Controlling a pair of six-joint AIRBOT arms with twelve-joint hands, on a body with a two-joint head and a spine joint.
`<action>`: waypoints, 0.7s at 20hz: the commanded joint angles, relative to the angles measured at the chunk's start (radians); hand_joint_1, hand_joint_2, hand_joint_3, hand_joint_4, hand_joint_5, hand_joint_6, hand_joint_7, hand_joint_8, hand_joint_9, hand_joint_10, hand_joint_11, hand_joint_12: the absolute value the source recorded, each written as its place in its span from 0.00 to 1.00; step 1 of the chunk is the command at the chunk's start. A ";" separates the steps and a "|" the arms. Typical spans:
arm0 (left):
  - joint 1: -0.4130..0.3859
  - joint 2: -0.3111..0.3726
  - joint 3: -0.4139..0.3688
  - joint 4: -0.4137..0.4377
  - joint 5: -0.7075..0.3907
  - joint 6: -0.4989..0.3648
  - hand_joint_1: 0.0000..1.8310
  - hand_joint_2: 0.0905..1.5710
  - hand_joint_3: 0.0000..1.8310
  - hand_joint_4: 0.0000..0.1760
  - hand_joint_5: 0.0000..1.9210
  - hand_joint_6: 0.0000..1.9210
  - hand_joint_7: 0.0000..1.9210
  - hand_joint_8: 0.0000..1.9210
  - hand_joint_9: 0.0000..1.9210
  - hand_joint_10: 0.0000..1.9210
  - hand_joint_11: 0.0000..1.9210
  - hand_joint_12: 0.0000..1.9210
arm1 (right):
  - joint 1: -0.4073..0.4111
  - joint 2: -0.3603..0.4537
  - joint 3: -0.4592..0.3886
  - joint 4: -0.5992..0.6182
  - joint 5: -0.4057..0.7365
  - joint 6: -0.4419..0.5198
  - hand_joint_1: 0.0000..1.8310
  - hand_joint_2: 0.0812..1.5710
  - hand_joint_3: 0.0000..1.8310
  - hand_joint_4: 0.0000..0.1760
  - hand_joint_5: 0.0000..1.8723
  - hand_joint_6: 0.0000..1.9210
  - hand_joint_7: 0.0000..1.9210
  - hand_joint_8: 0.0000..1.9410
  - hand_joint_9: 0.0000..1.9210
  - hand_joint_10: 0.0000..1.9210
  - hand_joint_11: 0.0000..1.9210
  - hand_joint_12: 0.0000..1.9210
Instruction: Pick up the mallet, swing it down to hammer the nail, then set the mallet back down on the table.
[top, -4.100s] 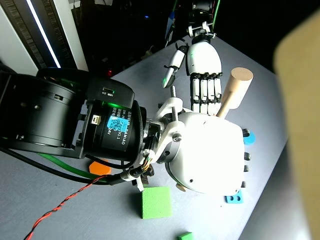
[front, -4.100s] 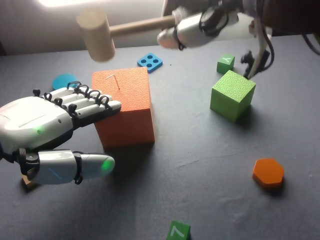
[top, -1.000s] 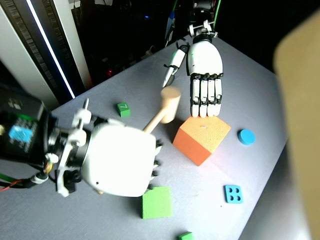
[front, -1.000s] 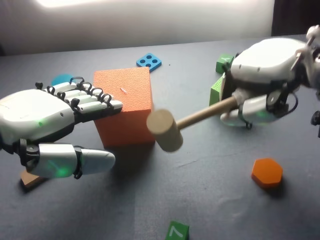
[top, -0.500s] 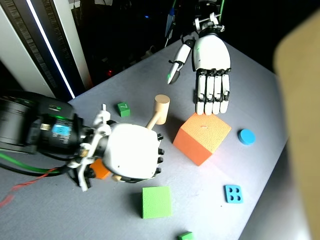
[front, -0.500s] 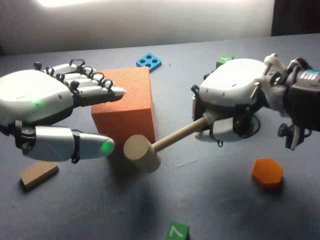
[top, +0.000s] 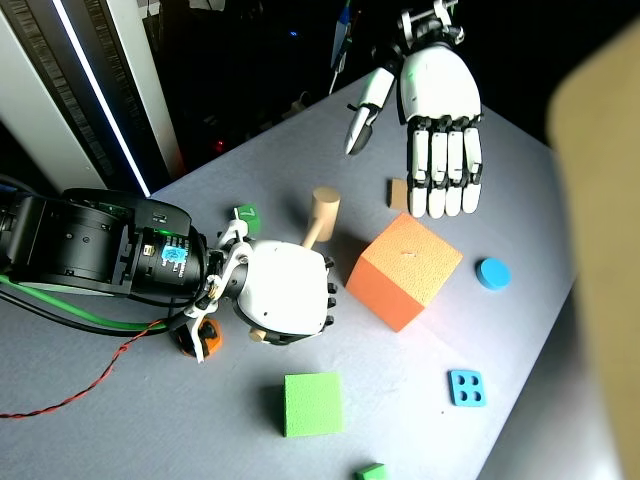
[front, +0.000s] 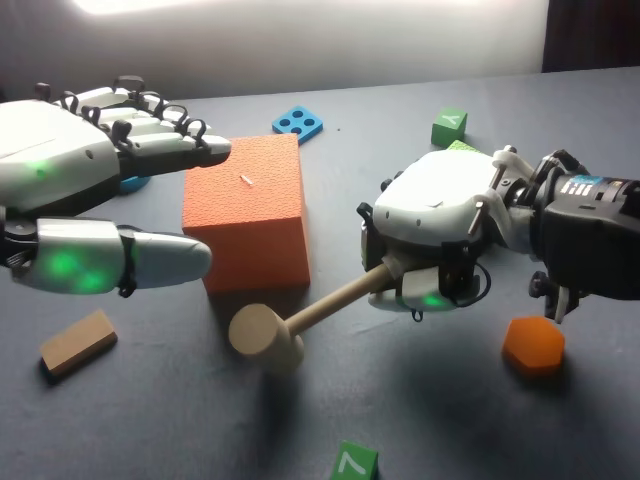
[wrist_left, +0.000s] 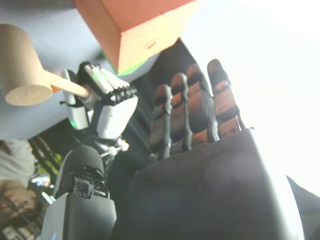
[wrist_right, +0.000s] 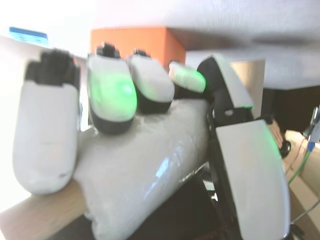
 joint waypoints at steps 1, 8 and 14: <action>-0.020 0.017 -0.003 0.012 -0.082 -0.029 0.00 0.76 0.00 0.00 0.09 0.00 0.10 0.00 0.09 0.00 0.00 0.17 | 0.000 -0.003 0.002 -0.003 0.098 -0.005 0.35 0.99 0.00 1.00 0.73 1.00 0.83 1.00 0.90 1.00 0.98 1.00; -0.052 0.032 -0.017 0.030 -0.083 -0.035 0.00 0.76 0.00 0.00 0.10 0.00 0.10 0.00 0.09 0.00 0.00 0.17 | -0.020 -0.010 0.009 -0.009 0.105 -0.016 0.24 0.96 0.00 1.00 0.68 1.00 0.77 1.00 0.86 1.00 0.94 1.00; -0.068 0.036 -0.028 0.052 -0.083 -0.057 0.00 0.76 0.00 0.00 0.10 0.00 0.10 0.00 0.08 0.00 0.00 0.17 | -0.026 -0.011 0.010 -0.017 0.107 -0.022 0.21 0.83 0.00 0.00 0.34 0.84 0.44 0.89 0.50 0.91 0.54 0.91</action>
